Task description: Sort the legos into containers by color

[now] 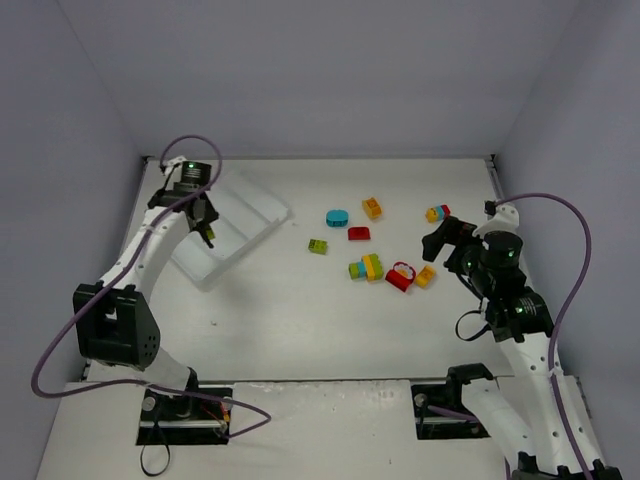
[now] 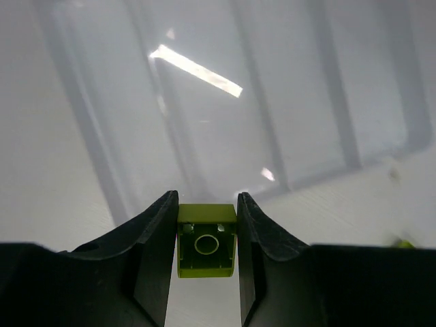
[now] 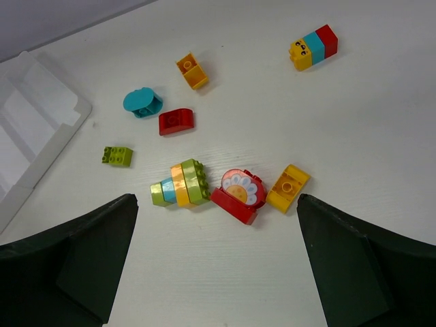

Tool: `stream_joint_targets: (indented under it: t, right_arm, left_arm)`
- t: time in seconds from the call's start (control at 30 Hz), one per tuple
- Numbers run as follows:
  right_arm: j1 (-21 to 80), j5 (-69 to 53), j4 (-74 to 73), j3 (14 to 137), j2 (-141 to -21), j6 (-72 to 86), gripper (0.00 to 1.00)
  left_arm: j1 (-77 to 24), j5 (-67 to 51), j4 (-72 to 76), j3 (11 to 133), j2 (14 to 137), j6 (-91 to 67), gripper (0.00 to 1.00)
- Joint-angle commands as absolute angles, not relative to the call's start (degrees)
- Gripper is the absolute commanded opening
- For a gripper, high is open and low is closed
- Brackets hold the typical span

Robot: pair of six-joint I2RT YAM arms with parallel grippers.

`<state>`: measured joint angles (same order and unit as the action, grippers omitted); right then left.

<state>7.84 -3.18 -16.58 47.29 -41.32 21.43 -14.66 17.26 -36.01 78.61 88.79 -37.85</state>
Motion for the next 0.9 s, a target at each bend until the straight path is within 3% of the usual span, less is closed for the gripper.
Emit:
stream_joint_targets:
  t: [0.0, 0.23, 0.57, 0.87]
  right_arm:
    - [8.53, -2.37, -12.13, 46.85, -40.61, 21.01, 1.0]
    - [9.32, -2.11, -12.04, 46.14, -38.94, 20.74, 1.0]
    - [10.28, -1.58, -12.04, 45.53, -38.14, 20.57, 1.0]
    - [10.46, -1.58, -12.13, 45.53, -38.06, 20.39, 1.0]
  left_arm:
    - [-8.1, 15.82, -36.04, 76.65, 87.89, -38.67, 0.05]
    - [2.98, 12.04, -31.73, 75.15, 94.64, -41.66, 0.05]
    - [4.13, 12.92, -31.64, 77.61, 103.09, -42.98, 0.43]
    - [-2.97, 11.87, -31.82, 77.52, 95.03, -41.23, 0.67]
